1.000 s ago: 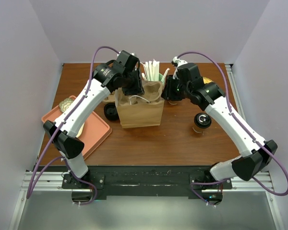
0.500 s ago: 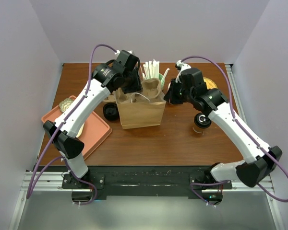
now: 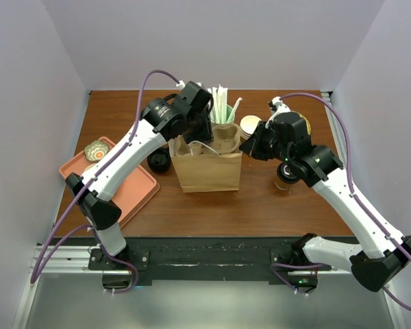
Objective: Pack the takeout coffee
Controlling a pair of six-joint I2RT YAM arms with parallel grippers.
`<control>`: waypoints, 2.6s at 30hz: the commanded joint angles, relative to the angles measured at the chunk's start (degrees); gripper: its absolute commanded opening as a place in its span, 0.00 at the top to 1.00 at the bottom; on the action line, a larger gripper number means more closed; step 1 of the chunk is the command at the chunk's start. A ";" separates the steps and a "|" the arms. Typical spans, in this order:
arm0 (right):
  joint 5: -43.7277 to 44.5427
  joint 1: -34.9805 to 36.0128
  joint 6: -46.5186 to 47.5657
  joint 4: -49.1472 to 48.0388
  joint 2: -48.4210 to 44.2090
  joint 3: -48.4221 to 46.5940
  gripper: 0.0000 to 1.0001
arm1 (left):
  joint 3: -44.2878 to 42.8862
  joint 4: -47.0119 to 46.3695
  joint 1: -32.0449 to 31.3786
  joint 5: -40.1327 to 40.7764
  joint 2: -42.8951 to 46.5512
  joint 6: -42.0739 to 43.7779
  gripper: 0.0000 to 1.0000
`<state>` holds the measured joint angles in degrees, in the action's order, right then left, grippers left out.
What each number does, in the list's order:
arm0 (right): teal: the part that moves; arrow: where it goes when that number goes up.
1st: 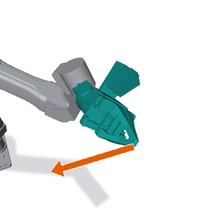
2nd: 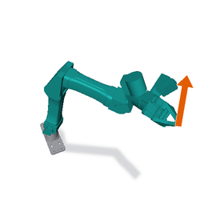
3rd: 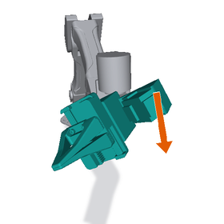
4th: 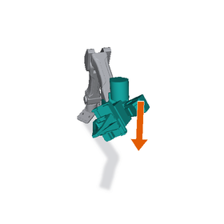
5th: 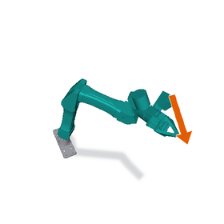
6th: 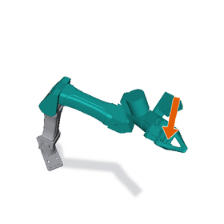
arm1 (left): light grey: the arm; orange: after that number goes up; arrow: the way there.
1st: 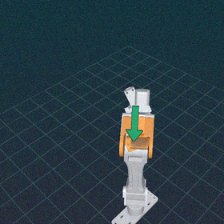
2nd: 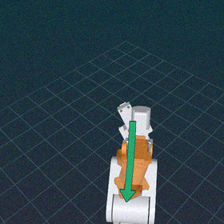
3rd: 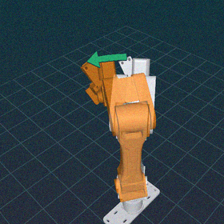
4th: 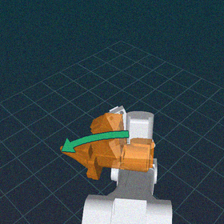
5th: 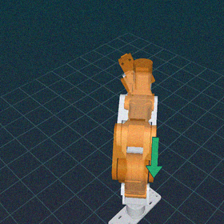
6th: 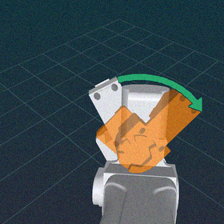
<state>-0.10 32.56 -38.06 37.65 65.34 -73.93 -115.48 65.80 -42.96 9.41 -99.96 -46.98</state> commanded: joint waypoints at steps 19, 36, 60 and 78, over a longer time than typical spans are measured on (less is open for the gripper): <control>1.24 -0.04 -2.63 -3.99 -2.94 2.56 0.99 | -2.91 6.62 -3.27 9.58 -4.10 -3.47 0.70; 3.09 -0.04 -0.70 -3.20 -3.47 3.62 0.91 | -9.06 7.77 -3.27 6.06 -2.70 -1.27 0.41; 9.76 -0.04 7.56 9.10 3.64 -11.23 0.46 | 4.38 9.52 0.68 10.19 12.25 6.37 0.40; 10.65 4.01 8.35 15.77 12.09 -18.77 1.00 | 6.09 3.45 3.76 -1.05 11.37 11.31 1.00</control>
<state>9.56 36.38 -30.35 50.52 77.65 -85.49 -104.25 71.48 -39.42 14.59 -90.32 -35.42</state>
